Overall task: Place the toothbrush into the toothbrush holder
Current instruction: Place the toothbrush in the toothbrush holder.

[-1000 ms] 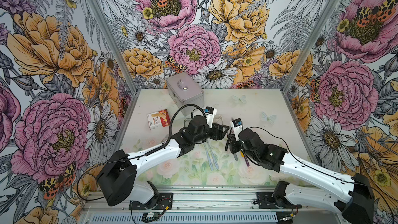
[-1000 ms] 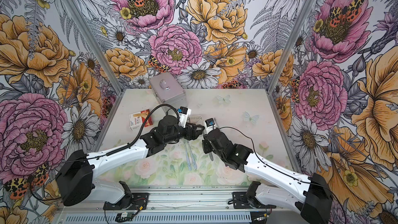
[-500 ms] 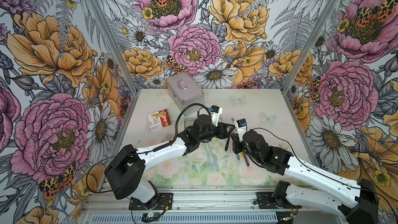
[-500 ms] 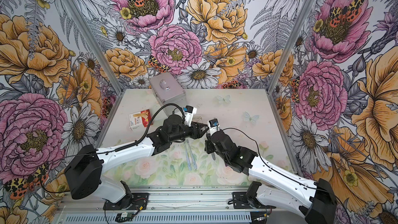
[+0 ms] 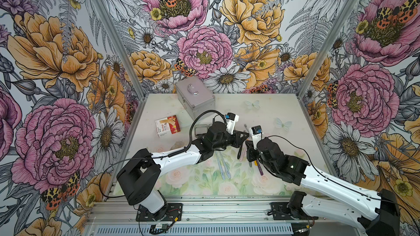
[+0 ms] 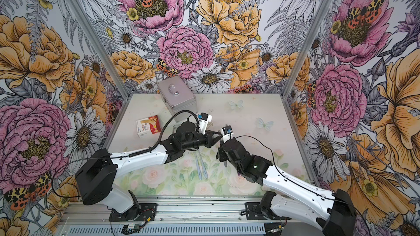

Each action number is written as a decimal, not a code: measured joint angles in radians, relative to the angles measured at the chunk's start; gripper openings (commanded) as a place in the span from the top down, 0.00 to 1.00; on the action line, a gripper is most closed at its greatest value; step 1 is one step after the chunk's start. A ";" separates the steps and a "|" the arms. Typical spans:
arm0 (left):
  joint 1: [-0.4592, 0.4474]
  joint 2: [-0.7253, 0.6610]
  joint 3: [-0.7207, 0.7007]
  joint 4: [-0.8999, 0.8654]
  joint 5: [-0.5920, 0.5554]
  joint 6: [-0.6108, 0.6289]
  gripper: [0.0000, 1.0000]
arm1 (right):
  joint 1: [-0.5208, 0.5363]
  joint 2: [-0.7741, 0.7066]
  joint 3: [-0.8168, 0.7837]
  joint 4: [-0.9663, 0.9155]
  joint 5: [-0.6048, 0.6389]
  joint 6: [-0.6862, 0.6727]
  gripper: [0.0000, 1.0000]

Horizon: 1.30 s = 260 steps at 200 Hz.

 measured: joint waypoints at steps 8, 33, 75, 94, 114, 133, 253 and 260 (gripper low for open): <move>0.001 0.001 0.000 0.005 0.002 0.008 1.00 | 0.000 -0.003 -0.001 -0.001 0.003 0.000 1.00; 0.000 0.002 0.000 0.014 0.002 0.010 1.00 | 0.000 -0.006 -0.002 0.005 0.008 0.000 1.00; 0.000 0.001 -0.002 0.025 0.001 0.020 1.00 | 0.000 -0.010 -0.006 0.013 0.020 0.000 1.00; 0.000 0.000 -0.003 0.027 0.001 0.029 1.00 | 0.000 -0.010 -0.006 0.013 0.023 0.001 0.96; 0.000 -0.003 -0.003 0.026 0.001 0.046 1.00 | 0.000 -0.013 -0.006 0.016 0.025 0.007 0.88; 0.000 -0.014 -0.003 0.019 0.001 0.060 1.00 | 0.001 -0.024 -0.012 0.020 0.027 0.011 0.77; 0.034 -0.093 0.082 -0.114 -0.198 0.343 1.00 | -0.013 -0.109 -0.067 0.021 0.124 0.036 0.41; 0.034 -0.098 0.096 -0.115 -0.218 0.372 1.00 | -0.021 -0.111 -0.072 0.022 0.132 0.041 0.41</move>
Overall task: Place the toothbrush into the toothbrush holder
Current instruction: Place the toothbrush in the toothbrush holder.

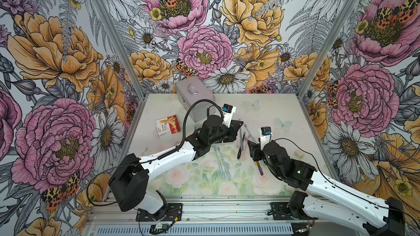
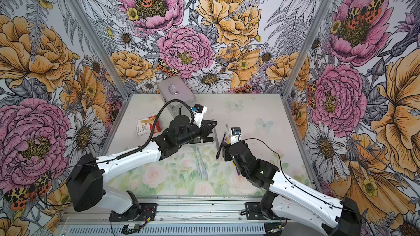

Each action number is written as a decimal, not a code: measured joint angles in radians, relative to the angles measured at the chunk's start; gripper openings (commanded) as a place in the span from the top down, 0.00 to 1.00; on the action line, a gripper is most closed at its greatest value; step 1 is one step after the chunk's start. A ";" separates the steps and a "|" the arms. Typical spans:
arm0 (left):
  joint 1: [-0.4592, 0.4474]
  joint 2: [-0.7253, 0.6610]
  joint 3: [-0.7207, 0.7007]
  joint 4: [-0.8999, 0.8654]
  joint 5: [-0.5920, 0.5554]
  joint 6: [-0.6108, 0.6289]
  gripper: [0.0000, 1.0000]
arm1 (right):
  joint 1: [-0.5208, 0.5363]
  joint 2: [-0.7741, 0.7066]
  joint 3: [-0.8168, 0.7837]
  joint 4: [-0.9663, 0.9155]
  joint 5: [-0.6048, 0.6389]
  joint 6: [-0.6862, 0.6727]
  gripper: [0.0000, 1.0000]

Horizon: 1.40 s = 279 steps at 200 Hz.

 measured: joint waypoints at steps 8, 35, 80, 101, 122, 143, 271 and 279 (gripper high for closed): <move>0.000 -0.005 0.020 0.000 -0.029 0.046 1.00 | -0.011 -0.002 -0.008 -0.001 0.007 0.005 0.41; 0.000 -0.008 0.085 0.010 -0.124 0.197 1.00 | -0.049 -0.002 -0.024 -0.003 0.013 0.019 0.41; 0.029 0.008 0.093 0.093 -0.277 0.402 1.00 | -0.072 -0.023 -0.028 -0.002 0.013 0.019 0.40; 0.069 0.033 0.065 0.152 -0.311 0.435 1.00 | -0.082 -0.040 -0.040 -0.002 0.011 0.019 0.40; 0.103 0.066 0.043 0.179 -0.331 0.436 1.00 | -0.101 -0.047 -0.056 -0.002 0.003 0.023 0.40; 0.119 0.098 0.034 0.191 -0.335 0.429 1.00 | -0.111 -0.049 -0.071 -0.002 -0.006 0.028 0.41; 0.121 0.110 0.024 0.235 -0.305 0.321 1.00 | -0.125 -0.039 -0.084 -0.002 -0.023 0.047 0.40; 0.125 0.113 0.024 0.236 -0.298 0.306 1.00 | -0.125 -0.039 -0.084 -0.002 -0.023 0.049 0.40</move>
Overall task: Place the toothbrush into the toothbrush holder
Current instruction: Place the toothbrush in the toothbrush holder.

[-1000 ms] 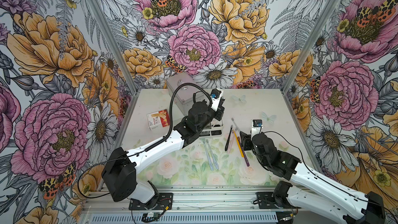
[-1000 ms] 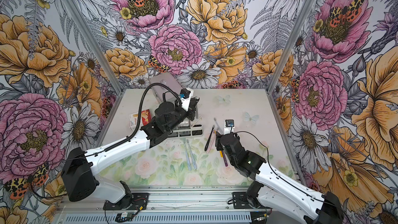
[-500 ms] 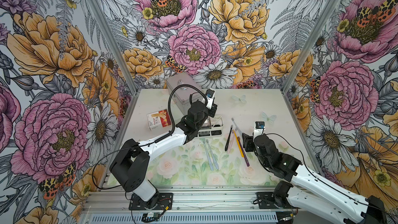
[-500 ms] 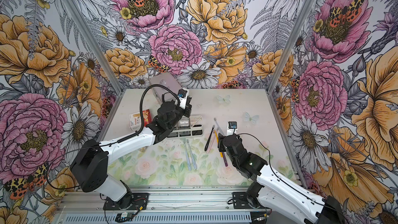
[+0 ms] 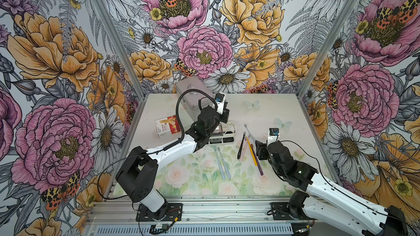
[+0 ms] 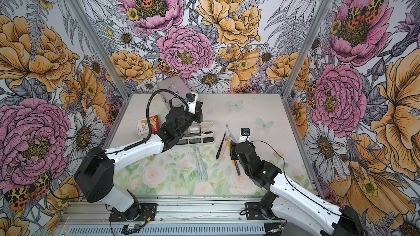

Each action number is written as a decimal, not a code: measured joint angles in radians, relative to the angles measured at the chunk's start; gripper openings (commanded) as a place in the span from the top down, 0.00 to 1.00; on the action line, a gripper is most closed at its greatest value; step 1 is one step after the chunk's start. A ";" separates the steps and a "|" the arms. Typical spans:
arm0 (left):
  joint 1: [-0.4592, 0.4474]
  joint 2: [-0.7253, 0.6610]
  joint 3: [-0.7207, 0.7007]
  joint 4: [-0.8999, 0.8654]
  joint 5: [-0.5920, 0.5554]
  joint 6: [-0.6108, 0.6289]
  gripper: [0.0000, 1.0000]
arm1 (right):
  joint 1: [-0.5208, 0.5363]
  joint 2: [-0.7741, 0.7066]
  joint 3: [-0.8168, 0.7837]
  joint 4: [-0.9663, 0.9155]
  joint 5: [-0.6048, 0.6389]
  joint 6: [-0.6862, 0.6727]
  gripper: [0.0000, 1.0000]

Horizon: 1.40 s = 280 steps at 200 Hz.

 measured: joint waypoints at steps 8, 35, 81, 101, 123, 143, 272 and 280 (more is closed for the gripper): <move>0.005 0.003 -0.002 0.003 0.009 -0.014 1.00 | -0.002 0.000 0.000 0.000 0.000 0.001 0.40; 0.015 0.025 -0.006 0.005 0.027 -0.048 1.00 | -0.006 0.000 -0.001 0.000 -0.003 0.004 0.40; 0.022 0.091 -0.006 -0.011 0.056 -0.090 1.00 | -0.006 0.000 -0.014 0.000 -0.007 0.012 0.40; 0.020 0.126 -0.006 -0.019 0.057 -0.089 1.00 | -0.013 0.000 -0.015 0.000 -0.010 0.016 0.40; 0.011 0.170 -0.005 -0.040 0.052 -0.078 1.00 | -0.013 0.000 -0.015 0.000 -0.010 0.019 0.40; 0.002 0.206 -0.005 -0.055 0.042 -0.071 1.00 | -0.013 0.000 -0.015 0.000 -0.010 0.020 0.40; -0.038 0.220 -0.017 -0.020 -0.026 -0.034 0.38 | -0.031 0.019 -0.021 0.000 -0.035 0.023 0.38; -0.045 0.206 -0.025 -0.017 -0.028 -0.029 0.37 | -0.031 0.027 -0.021 0.000 -0.037 0.023 0.38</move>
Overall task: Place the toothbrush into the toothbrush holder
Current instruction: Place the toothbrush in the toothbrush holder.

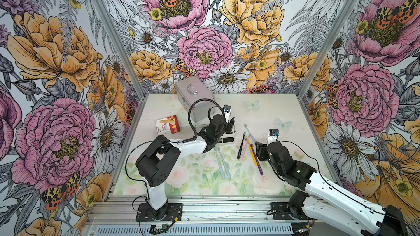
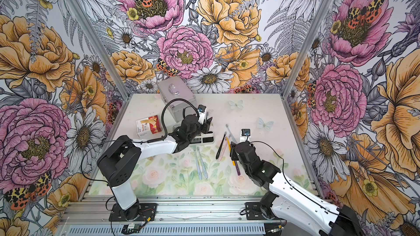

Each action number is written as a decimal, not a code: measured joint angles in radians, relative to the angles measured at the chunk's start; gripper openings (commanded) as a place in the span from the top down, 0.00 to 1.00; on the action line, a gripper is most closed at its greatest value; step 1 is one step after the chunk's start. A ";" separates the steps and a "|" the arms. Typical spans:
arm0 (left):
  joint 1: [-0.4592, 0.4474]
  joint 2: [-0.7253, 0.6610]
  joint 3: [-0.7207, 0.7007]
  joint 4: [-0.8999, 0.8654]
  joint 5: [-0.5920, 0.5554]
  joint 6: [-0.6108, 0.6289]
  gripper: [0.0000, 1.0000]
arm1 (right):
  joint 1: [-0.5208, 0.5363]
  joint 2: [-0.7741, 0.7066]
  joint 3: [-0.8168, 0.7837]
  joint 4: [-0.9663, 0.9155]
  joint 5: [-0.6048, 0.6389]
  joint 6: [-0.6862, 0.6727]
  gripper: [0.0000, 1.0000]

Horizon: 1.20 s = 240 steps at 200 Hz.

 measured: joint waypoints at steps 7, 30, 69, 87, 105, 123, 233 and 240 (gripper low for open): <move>-0.006 -0.014 -0.005 0.002 -0.002 0.002 0.36 | -0.001 0.008 0.000 0.000 -0.005 0.000 0.38; -0.023 -0.068 -0.011 0.012 -0.008 0.004 0.33 | -0.006 0.046 0.001 0.000 -0.033 -0.005 0.38; -0.050 -0.215 -0.042 0.027 -0.038 -0.001 0.32 | -0.006 0.180 0.062 -0.009 -0.152 -0.048 0.40; -0.053 -0.308 -0.068 0.007 -0.067 -0.019 0.31 | -0.005 0.260 0.117 -0.005 -0.236 -0.075 0.43; -0.054 -0.412 -0.111 -0.037 -0.107 -0.059 0.31 | 0.001 0.342 0.169 -0.002 -0.322 -0.100 0.44; -0.054 -0.503 -0.158 -0.104 -0.142 -0.107 0.30 | 0.028 0.423 0.211 0.000 -0.385 -0.122 0.49; -0.054 -0.796 -0.426 -0.509 -0.195 -0.343 0.29 | 0.175 0.728 0.346 -0.003 -0.521 -0.177 0.59; -0.054 -0.807 -0.432 -0.510 -0.198 -0.351 0.29 | 0.179 0.737 0.348 -0.004 -0.519 -0.175 0.59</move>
